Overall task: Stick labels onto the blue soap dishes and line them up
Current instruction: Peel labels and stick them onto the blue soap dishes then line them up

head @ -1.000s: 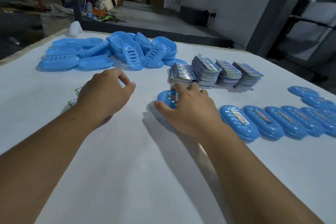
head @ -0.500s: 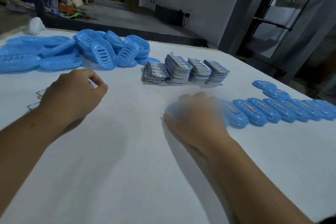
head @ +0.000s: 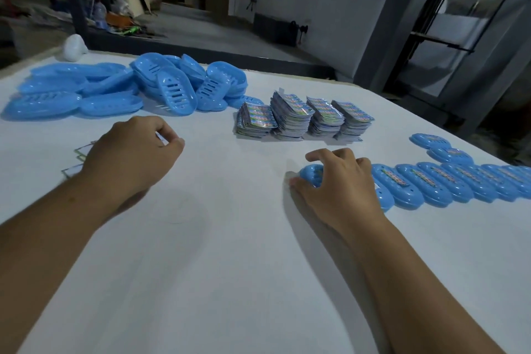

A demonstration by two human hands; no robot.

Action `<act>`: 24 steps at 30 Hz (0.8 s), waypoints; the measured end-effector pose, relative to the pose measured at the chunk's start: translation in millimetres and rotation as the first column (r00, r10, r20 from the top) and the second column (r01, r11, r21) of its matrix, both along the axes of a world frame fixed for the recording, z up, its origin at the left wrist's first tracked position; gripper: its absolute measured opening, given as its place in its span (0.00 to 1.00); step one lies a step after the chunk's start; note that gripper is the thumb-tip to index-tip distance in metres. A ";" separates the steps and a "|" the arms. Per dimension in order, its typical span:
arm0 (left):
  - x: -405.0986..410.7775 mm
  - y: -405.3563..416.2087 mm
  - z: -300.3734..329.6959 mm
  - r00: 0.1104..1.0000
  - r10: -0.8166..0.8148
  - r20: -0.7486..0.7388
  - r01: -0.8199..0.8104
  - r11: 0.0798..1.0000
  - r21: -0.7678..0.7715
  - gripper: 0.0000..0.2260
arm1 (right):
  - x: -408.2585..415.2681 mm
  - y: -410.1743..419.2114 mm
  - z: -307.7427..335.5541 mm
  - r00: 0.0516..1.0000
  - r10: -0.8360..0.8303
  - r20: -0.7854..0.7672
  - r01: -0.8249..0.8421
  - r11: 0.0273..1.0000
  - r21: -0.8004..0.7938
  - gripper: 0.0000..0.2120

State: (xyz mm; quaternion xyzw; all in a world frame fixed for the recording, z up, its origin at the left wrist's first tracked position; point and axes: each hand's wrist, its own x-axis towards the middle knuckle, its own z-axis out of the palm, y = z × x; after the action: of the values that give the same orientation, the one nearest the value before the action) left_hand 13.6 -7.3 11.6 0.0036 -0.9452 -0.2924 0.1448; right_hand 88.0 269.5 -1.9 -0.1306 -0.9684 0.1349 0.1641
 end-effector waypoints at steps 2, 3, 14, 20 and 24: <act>0.2 -0.5 0.2 1.000 0.001 0.010 -0.002 1.000 0.006 0.08 | -3.0 -7.0 2.7 0.999 0.022 -0.023 -0.022 1.000 0.009 0.24; 0.1 -1.7 0.2 1.000 0.003 0.015 -0.004 1.000 0.007 0.08 | -6.2 -12.9 4.5 0.999 0.044 -0.028 -0.043 0.999 0.018 0.24; -6.7 -9.4 -5.2 0.999 0.013 -0.043 -0.019 0.986 -0.164 0.09 | -96.1 -124.9 4.7 0.865 0.499 -0.047 -0.501 0.864 -0.054 0.19; -10.0 -15.3 -1.5 0.995 0.037 -0.087 -0.057 0.969 -0.240 0.09 | -155.1 -175.3 0.1 0.828 0.550 0.109 -0.553 0.833 -0.004 0.21; -14.2 -21.0 0.6 0.992 0.074 -0.099 -0.098 0.958 -0.271 0.09 | -187.5 -192.1 1.2 0.834 0.513 0.204 -0.537 0.839 0.087 0.21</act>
State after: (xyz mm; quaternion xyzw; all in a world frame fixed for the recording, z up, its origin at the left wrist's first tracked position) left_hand -0.7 -28.3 12.2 0.0116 -0.9683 -0.1515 0.1982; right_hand -99.5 77.5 -0.7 0.1413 -0.9845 0.0941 0.0450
